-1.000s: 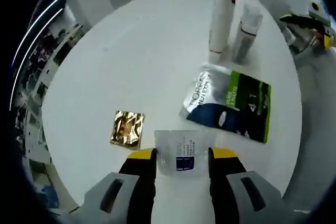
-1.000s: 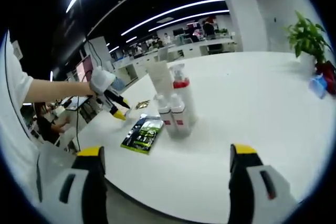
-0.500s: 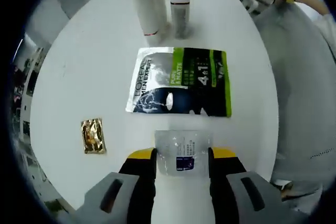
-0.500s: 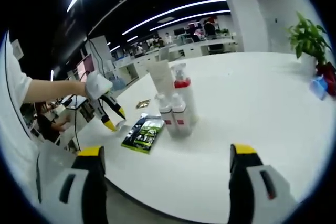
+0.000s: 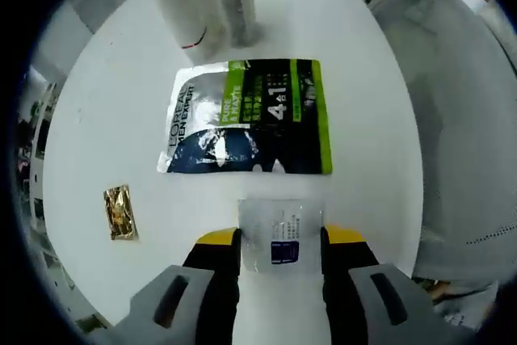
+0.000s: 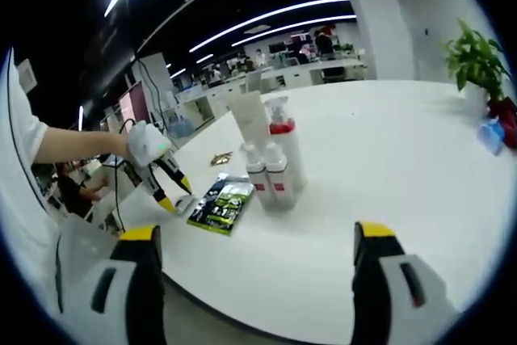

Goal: Arrange the skincare products in the storage area until every visible bottle or jar stands upright without overlapping.

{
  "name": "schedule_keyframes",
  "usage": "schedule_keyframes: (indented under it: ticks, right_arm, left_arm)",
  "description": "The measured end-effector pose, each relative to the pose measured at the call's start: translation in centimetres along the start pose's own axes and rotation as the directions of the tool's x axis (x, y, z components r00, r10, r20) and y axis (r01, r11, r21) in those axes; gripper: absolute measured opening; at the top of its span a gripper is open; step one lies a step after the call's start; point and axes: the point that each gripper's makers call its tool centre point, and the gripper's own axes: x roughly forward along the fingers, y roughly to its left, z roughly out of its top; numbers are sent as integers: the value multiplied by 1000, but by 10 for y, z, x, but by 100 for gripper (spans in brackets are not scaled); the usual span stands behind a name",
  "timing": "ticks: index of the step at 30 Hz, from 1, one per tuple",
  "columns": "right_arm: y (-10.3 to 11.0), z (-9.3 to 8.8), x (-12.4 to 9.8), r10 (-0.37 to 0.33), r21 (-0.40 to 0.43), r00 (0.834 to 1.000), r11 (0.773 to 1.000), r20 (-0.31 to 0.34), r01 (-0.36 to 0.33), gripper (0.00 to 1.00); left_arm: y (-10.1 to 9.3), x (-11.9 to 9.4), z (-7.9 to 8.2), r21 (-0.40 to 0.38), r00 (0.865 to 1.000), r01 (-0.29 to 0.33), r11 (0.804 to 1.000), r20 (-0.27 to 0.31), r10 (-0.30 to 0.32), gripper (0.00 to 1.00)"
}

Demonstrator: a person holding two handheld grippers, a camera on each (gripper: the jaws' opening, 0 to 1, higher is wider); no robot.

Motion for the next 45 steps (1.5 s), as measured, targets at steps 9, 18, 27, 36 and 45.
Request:
schedule_keyframes:
  ticks: [9, 18, 27, 36, 45]
  right_arm:
    - [0, 0, 0, 0, -2, 1000, 1000, -1, 0, 99]
    - [0, -1, 0, 0, -5, 1000, 1000, -4, 0, 99]
    - [1, -1, 1, 2, -10, 1000, 1000, -7, -2, 99]
    - [2, -1, 0, 6, -14, 1000, 1000, -3, -6, 99]
    - [3, 1, 0, 8, -27, 1000, 1000, 7, -8, 99]
  left_arm:
    - [4, 2, 2, -10, 1000, -26, 1000, 11, 26, 37]
    - [5, 4, 4, -3, 999, -37, 999, 23, 37, 37]
    - [7, 2, 5, -7, 998, -47, 999, 34, 48, 38]
    - [8, -4, 8, -34, 996, -64, 997, 61, 66, 41]
    - [8, -16, 19, -224, 974, -61, 973, 201, 107, 49]
